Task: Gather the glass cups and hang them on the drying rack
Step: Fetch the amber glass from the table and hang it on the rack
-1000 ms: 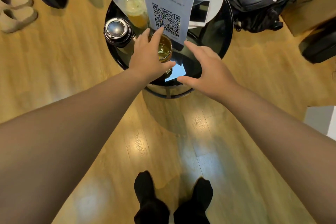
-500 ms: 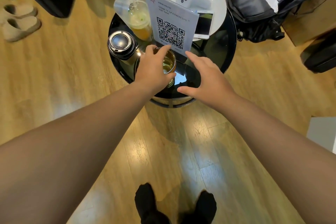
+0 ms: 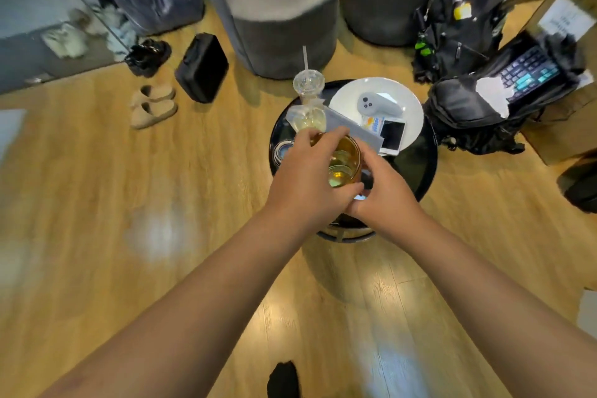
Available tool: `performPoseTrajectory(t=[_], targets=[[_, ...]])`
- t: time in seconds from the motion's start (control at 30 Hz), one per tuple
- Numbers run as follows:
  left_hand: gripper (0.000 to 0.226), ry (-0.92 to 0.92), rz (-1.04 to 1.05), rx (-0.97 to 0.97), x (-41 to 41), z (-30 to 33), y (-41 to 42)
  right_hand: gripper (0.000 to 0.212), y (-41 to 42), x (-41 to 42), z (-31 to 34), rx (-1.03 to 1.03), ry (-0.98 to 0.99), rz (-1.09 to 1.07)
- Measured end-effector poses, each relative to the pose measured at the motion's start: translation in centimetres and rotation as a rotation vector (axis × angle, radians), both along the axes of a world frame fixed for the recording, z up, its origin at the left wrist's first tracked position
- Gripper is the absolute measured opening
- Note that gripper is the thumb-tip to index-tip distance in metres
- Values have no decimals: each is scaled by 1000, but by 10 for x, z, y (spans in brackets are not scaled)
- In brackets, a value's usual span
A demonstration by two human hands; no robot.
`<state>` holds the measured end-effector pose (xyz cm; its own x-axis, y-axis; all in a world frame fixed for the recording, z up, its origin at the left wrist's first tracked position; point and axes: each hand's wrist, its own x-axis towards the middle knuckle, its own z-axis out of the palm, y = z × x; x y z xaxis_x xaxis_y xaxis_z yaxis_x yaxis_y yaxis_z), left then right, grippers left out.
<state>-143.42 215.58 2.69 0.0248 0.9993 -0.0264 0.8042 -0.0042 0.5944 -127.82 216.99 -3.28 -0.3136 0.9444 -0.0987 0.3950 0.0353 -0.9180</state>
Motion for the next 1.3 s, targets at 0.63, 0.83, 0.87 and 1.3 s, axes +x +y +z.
performPoseTrajectory(t=[0.63,0.83,0.87,1.3], targets=[[98,142,424,190,-104,401,-206,87,-118,-148,385,194,263,528],[83,131,689,303,-165,469,-343,77,-201,-234,456,174,367,695],[78,138,749,325,-176,477,-369,77,-217,-251,465,177,376,727],[73,407,1480,210,-217,509,-840,89,-572,-410,536,249,427,1260]])
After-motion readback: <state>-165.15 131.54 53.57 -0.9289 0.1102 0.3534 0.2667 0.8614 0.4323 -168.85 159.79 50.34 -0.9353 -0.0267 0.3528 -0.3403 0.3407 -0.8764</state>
